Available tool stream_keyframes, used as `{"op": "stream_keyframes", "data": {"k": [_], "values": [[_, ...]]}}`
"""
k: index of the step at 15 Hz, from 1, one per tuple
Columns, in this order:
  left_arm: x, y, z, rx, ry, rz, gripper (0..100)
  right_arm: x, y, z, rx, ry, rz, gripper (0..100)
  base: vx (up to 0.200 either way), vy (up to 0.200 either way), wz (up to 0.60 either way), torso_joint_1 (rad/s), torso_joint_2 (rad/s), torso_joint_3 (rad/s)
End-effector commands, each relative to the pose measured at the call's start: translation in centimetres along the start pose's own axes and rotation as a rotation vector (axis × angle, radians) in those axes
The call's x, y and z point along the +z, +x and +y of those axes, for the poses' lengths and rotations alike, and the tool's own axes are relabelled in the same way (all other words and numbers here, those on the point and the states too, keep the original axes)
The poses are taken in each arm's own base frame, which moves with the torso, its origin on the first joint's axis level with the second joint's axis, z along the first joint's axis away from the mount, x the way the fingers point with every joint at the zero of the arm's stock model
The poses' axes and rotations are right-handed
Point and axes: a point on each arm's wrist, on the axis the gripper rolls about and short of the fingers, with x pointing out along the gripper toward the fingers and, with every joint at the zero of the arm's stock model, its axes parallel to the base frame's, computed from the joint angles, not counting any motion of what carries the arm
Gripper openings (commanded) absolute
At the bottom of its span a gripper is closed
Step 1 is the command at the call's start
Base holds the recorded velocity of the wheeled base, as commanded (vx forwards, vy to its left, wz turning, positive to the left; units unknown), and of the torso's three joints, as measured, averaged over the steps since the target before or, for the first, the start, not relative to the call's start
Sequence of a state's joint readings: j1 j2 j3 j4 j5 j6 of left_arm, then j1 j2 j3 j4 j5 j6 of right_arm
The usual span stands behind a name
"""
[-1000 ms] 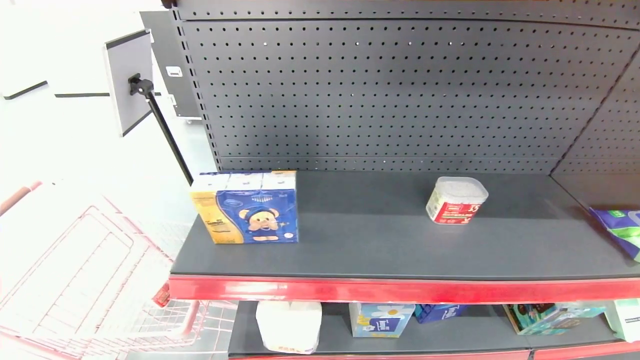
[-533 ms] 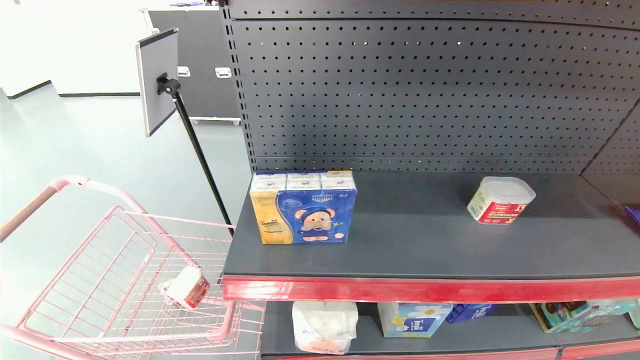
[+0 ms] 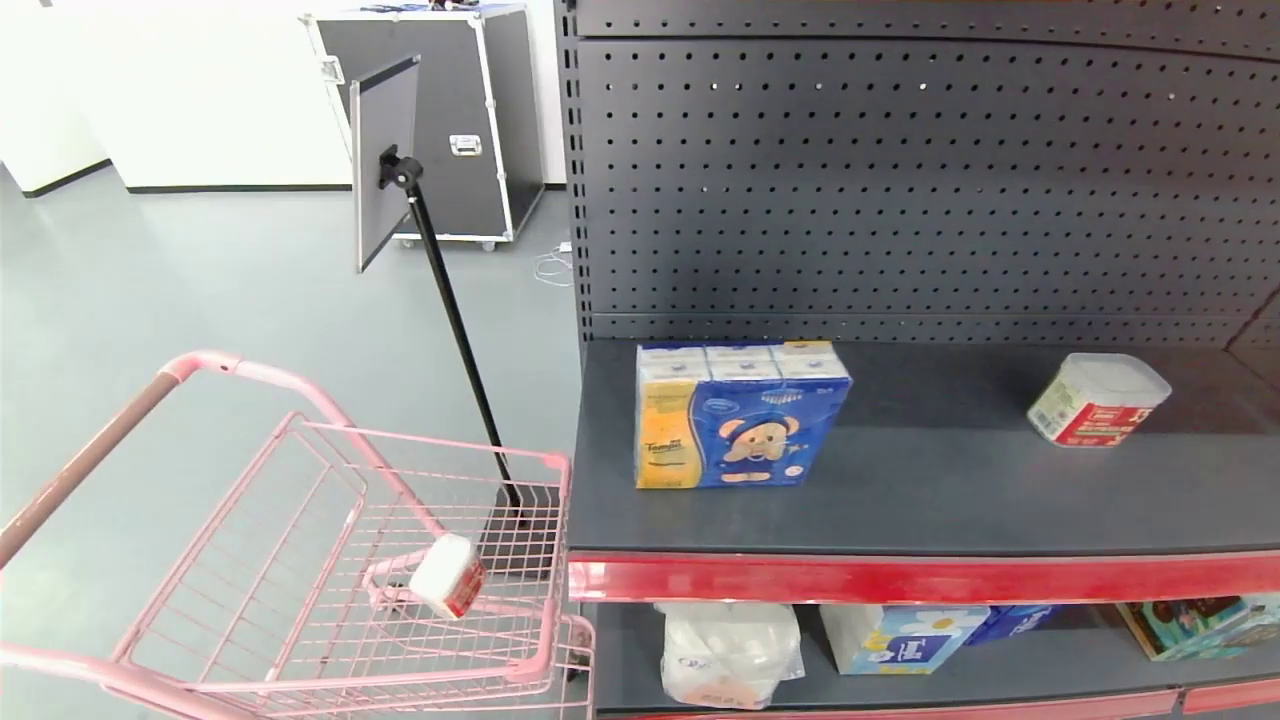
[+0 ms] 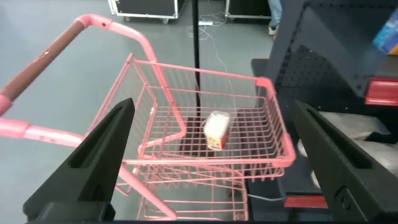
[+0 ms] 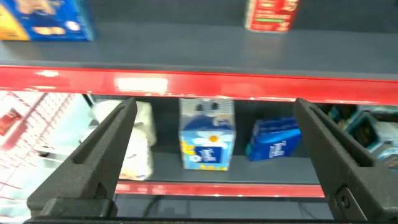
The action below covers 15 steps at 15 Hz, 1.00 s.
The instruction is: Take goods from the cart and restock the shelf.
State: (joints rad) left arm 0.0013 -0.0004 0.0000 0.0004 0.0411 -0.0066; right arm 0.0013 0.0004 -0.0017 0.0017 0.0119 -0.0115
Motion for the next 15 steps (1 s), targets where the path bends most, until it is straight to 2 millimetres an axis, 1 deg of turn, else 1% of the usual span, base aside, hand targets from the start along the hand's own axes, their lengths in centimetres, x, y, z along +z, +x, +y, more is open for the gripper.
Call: {"op": "stream_keyframes", "data": {"k": [1,15], "values": [[-0.01,0.00,0.00,0.001,-0.001,0.002,100,0.00,0.01,0.00,0.001,-0.001,0.001,100,0.000,0.200,0.00,-0.002,0.00,0.002],[-0.01,0.00,0.00,0.001,-0.001,0.002,100,-0.04,0.02,0.00,0.001,-0.001,0.003,100,0.000,0.000,0.00,0.000,0.00,0.000]]}}
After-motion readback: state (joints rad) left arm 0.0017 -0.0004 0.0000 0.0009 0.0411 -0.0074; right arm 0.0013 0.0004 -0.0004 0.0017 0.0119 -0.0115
